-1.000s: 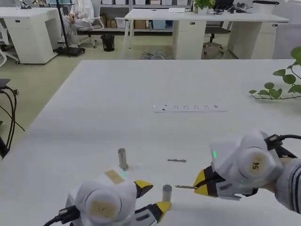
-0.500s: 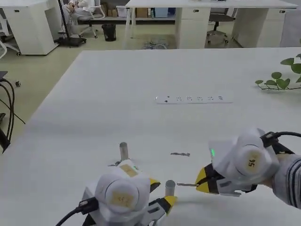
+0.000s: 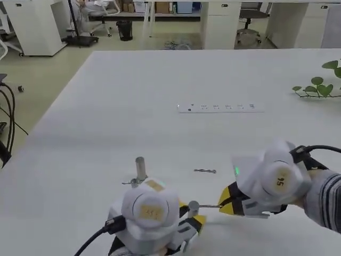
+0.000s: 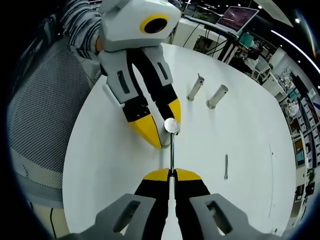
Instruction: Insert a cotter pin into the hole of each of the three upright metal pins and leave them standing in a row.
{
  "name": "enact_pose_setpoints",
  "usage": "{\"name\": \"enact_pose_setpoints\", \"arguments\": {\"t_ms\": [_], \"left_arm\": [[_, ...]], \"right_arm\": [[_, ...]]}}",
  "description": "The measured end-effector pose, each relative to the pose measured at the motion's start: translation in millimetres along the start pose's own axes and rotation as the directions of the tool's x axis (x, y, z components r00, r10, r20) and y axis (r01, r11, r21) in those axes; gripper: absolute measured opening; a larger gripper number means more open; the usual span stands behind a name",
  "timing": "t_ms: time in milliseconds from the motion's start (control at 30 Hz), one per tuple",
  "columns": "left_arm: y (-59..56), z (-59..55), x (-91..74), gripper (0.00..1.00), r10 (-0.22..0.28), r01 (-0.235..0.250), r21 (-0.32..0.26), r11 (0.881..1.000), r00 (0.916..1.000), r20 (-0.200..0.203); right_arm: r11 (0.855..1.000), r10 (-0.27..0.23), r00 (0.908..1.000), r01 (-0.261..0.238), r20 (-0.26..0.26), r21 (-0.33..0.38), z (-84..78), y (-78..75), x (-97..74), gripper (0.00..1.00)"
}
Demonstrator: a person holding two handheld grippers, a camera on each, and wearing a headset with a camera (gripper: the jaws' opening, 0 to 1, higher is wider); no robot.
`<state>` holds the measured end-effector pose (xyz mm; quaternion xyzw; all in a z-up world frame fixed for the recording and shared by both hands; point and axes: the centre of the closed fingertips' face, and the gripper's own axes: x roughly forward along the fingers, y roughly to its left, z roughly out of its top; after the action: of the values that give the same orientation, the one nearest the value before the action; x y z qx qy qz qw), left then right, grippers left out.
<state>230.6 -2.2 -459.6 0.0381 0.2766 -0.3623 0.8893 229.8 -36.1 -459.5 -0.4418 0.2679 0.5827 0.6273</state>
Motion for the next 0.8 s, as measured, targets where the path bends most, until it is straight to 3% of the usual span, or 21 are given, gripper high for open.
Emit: {"name": "enact_pose_setpoints", "arguments": {"t_ms": [133,333,533,800], "left_arm": [[0.1,-1.1,1.3,0.16,0.002,-0.002,0.001,1.0,1.0,-0.003],[0.9,-4.7,1.0,0.15,0.003,-0.003,0.004,1.0,1.0,-0.009],[4.1,-13.0,1.1,0.12,0.014,-0.014,-0.01,1.0,0.9996,-0.026],[2.7,-13.5,4.2,0.12,0.021,-0.021,-0.012,1.0,0.9995,-0.023]], "right_arm": [[1.0,0.002,1.0,-0.002,-0.008,-0.024,2.5,0.9,-2.2,0.0],[1.0,0.009,0.9998,-0.009,0.019,-0.022,13.5,5.8,-7.6,0.0],[1.0,0.004,0.9996,-0.004,0.028,-0.001,17.3,7.4,-8.3,0.0],[0.999,0.002,0.9993,-0.004,0.038,0.035,19.7,9.7,-7.6,0.0]]}}
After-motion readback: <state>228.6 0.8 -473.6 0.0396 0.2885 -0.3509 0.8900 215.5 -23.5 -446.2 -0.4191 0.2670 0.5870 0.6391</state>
